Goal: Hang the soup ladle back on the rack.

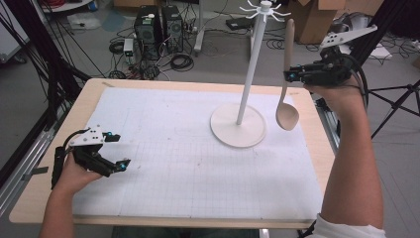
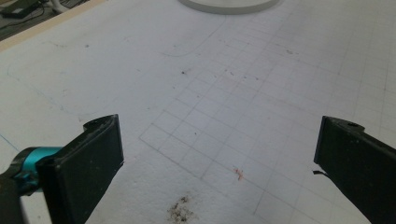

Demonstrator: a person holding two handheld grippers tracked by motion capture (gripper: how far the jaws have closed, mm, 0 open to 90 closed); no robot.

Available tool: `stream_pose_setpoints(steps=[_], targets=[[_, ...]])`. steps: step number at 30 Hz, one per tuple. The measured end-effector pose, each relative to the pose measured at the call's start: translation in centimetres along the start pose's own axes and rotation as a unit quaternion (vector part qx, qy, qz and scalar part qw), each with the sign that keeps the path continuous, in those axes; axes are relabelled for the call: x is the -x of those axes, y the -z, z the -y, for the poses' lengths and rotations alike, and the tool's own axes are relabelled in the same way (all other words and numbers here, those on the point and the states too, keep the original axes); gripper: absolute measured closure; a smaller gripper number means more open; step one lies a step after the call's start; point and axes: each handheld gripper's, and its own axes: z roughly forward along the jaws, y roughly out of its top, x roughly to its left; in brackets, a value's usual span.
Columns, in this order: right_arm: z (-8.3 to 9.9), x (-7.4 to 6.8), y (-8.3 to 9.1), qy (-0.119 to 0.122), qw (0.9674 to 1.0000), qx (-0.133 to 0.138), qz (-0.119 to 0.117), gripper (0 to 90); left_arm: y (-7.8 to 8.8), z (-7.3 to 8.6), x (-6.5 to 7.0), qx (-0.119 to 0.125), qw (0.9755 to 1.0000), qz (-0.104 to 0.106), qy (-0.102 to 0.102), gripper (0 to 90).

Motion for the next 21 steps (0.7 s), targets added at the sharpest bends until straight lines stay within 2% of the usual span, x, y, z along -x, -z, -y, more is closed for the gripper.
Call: stream_pose_setpoints(steps=[7, 21], targets=[[-0.2, 0.4, -0.6, -0.010, 0.9999, -0.006, 0.002, 76.8, 0.0, 0.0, 0.0, 0.001, 1.0000, 0.000, 0.000, 1.7], [-0.6, 0.8, -1.2, -0.013, 0.9999, -0.003, 0.001, 76.7, 0.0, 0.0, -0.1, 0.000, 1.0000, 0.001, -0.001, 1.7]])
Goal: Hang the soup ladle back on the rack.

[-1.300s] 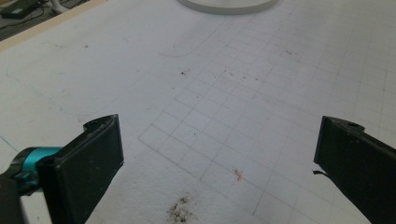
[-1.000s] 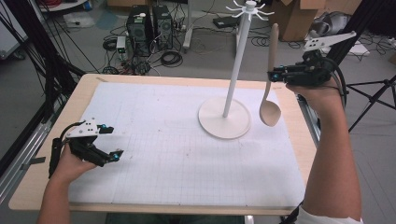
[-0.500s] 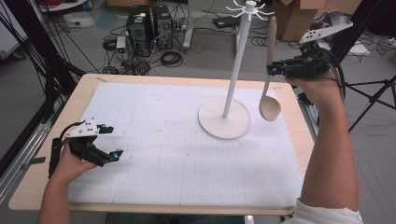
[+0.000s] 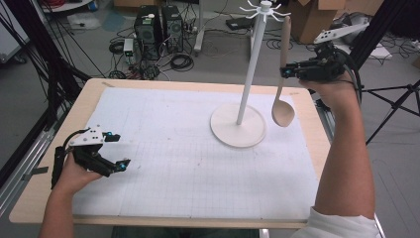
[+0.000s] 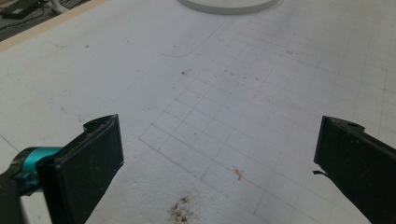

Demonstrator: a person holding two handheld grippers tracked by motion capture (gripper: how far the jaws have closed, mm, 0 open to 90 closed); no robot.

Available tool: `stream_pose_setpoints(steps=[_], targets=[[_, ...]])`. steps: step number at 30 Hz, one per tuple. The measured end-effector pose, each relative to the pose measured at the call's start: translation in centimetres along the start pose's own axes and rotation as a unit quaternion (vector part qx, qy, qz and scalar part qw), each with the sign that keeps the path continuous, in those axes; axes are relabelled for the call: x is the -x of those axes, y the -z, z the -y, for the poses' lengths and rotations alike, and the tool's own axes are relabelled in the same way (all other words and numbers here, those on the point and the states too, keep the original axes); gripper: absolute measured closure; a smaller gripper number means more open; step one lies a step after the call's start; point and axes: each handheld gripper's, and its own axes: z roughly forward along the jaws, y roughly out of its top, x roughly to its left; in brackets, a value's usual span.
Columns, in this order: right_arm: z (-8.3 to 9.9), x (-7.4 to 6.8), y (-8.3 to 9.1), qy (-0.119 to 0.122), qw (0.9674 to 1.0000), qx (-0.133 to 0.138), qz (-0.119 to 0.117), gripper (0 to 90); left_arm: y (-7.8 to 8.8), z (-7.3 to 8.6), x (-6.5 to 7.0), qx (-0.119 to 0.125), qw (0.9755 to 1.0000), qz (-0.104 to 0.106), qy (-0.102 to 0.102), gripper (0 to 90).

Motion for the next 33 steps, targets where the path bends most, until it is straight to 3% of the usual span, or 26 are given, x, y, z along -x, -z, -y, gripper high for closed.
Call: stream_pose_setpoints(steps=[10, 33], targets=[[-0.6, -0.2, -0.5, 0.009, 0.9999, -0.010, -0.003, 76.7, -0.2, 0.0, 0.1, -0.004, 1.0000, 0.001, 0.001, 1.7], [-1.5, -0.3, -1.8, 0.000, 0.9996, -0.029, 0.005, 76.7, -0.1, 0.0, 0.0, -0.001, 1.0000, 0.003, -0.002, 1.7]])
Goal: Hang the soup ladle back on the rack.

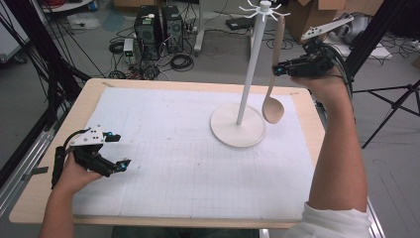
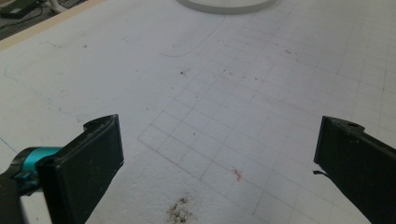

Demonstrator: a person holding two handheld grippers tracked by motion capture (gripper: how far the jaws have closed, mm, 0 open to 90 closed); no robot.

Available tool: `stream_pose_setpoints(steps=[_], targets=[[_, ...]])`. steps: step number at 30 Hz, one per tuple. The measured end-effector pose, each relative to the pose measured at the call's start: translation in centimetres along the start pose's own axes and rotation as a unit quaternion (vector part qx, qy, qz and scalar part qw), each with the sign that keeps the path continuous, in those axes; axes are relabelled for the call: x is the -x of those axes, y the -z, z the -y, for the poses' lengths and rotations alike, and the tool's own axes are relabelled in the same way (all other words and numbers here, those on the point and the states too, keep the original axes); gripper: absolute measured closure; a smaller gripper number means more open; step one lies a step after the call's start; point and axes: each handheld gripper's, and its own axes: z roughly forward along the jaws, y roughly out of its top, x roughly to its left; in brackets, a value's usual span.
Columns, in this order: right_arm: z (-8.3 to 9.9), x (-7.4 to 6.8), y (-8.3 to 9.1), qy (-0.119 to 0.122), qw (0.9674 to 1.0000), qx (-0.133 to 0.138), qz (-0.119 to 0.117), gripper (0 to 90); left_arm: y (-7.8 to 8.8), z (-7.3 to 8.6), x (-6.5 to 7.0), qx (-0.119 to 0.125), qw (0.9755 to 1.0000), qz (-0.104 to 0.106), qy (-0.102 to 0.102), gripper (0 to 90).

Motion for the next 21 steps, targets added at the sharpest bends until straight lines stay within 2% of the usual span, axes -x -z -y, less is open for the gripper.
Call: stream_pose_setpoints(steps=[13, 21], targets=[[-0.6, 0.0, 0.4, -0.016, 0.9992, -0.035, -0.008, 76.7, -0.1, 0.0, 0.1, -0.002, 1.0000, 0.002, 0.000, 1.7], [-1.3, 0.0, 0.2, -0.017, 0.9984, -0.054, -0.010, 76.7, -0.2, 0.0, 0.1, -0.003, 1.0000, 0.002, -0.001, 1.7]])
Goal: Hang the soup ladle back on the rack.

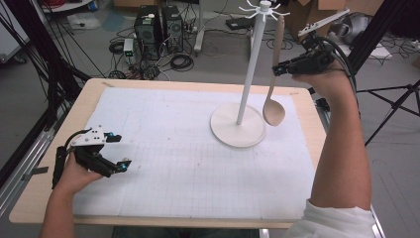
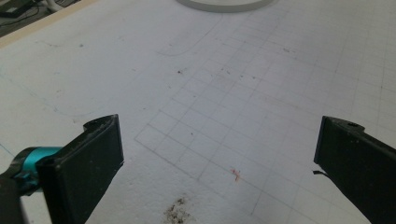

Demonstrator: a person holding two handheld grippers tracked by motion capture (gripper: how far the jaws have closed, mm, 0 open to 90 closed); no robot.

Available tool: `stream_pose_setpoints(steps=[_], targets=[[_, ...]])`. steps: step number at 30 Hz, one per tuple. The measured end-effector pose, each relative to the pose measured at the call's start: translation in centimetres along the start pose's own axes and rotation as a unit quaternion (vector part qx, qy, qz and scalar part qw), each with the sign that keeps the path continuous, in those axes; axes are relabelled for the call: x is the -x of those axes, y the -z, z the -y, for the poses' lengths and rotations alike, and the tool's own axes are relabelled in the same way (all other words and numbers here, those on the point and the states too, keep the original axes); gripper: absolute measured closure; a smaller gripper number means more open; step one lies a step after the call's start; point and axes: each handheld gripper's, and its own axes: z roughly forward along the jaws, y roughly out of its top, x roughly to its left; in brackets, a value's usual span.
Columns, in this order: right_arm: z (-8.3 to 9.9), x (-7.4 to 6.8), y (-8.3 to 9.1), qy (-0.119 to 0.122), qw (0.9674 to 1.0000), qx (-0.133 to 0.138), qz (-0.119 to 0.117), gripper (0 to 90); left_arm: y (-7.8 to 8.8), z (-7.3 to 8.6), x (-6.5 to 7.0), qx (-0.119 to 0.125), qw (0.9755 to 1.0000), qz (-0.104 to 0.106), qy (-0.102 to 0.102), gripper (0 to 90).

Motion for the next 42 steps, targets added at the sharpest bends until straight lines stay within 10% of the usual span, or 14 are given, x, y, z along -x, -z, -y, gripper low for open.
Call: stream_pose_setpoints(steps=[14, 23, 42], targets=[[-0.1, 0.2, -0.7, -0.013, 0.9999, -0.008, -0.004, 75.1, 0.1, 0.0, 0.0, 0.003, 1.0000, 0.002, 0.001, 1.7], [0.3, 0.0, 0.0, -0.014, 0.9996, 0.019, 0.012, 57.4, 0.0, 0.0, 0.0, 0.004, 1.0000, 0.001, 0.001, 1.7], [5.3, -1.1, 1.6, -0.009, 0.9960, 0.088, 0.009, 34.5, 0.0, -0.2, 0.2, 0.001, 1.0000, 0.003, -0.004, 1.7]])
